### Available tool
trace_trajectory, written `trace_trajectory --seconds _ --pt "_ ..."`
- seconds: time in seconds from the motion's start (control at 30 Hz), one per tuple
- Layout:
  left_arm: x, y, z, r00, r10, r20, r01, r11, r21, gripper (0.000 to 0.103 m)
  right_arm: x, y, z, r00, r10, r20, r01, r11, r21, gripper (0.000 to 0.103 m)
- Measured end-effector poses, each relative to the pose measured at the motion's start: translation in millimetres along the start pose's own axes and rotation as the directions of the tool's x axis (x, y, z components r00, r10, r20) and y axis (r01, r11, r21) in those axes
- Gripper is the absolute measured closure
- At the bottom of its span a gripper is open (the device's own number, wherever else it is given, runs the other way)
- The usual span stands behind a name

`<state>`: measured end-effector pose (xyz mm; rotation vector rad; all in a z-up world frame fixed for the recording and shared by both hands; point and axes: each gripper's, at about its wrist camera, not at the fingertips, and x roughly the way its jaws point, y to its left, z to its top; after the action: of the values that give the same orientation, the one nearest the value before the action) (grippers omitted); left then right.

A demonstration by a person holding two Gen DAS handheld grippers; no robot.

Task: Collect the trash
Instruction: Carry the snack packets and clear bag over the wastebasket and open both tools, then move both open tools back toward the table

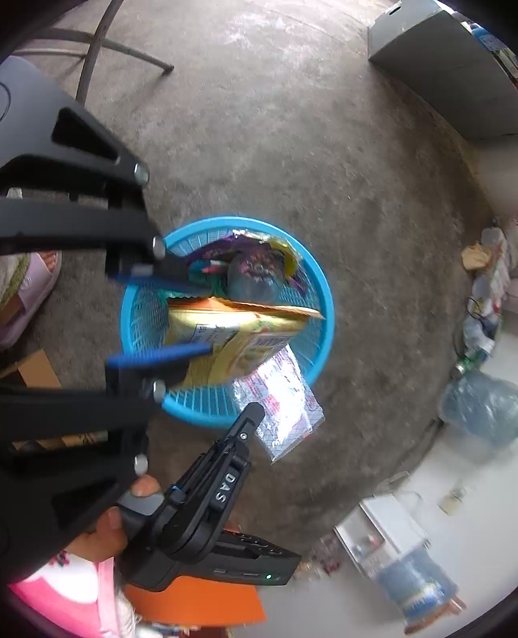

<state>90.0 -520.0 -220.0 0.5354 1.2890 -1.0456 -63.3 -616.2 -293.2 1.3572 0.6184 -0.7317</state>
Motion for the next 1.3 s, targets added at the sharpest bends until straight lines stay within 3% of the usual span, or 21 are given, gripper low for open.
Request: trace_trajectory --seconds 0.03,0.13,0.17,0.23,0.43,0.53,0.63,0.77,0.87,0.97,1.1,1.2,1.3 --pt "3 -1 2 1.0 0.011 -0.009 -0.011 1.0 -0.002 0.066 12 -4 2 0.999 -0.037 -0.032 0.037 0.999 0.011 0.095" --pt "0 1 4 1.0 0.006 0.005 -0.006 1.0 -0.009 0.063 33 -24 4 0.988 -0.101 -0.121 0.112 0.99 0.085 0.088" --pt "-3 2 4 1.0 0.001 0.014 -0.001 1.0 -0.01 0.06 29 -30 3 0.99 -0.085 -0.111 0.098 0.988 0.117 0.086" --pt "-9 5 4 0.999 -0.003 0.033 0.003 1.0 -0.019 0.059 19 -32 2 0.995 -0.066 -0.077 0.076 0.988 0.133 0.064" --pt "-55 10 4 0.992 -0.038 0.117 0.046 0.996 -0.074 0.059 -21 -36 -2 0.999 -0.033 0.017 0.029 0.986 0.161 0.061" --pt "-101 14 -7 0.976 -0.079 0.205 0.103 0.988 -0.114 0.059 -38 -36 2 0.999 -0.009 0.047 0.0 0.985 0.174 0.061" --pt "-153 18 -23 0.958 -0.066 0.279 0.105 0.986 -0.126 0.059 -55 -25 -5 0.998 0.029 0.054 -0.037 0.988 0.153 0.061" --pt "-226 32 -61 0.921 -0.067 0.383 0.131 0.981 -0.143 0.059 -85 20 -27 0.995 0.096 0.042 -0.097 0.995 0.013 0.061" --pt "-278 47 -105 0.898 -0.023 0.44 0.108 0.98 -0.168 0.058 -106 68 -55 0.985 0.171 0.023 -0.167 0.979 -0.116 0.061" --pt "-324 62 -160 0.868 0.027 0.497 0.068 0.983 -0.173 0.054 -124 113 -87 0.968 0.248 -0.034 -0.249 0.938 -0.242 0.058" --pt "-368 83 -241 0.823 0.133 0.553 -0.019 0.978 -0.208 0.049 -145 172 -143 0.945 0.288 -0.156 -0.328 0.839 -0.435 0.056" --pt "-387 105 -300 0.8 0.247 0.547 -0.081 0.948 -0.309 0.049 -155 208 -188 0.918 0.296 -0.264 -0.395 0.752 -0.528 0.056" --pt "-398 126 -349 0.786 0.312 0.533 -0.078 0.906 -0.416 0.049 -160 235 -236 0.89 0.269 -0.367 -0.447 0.667 -0.596 0.056"
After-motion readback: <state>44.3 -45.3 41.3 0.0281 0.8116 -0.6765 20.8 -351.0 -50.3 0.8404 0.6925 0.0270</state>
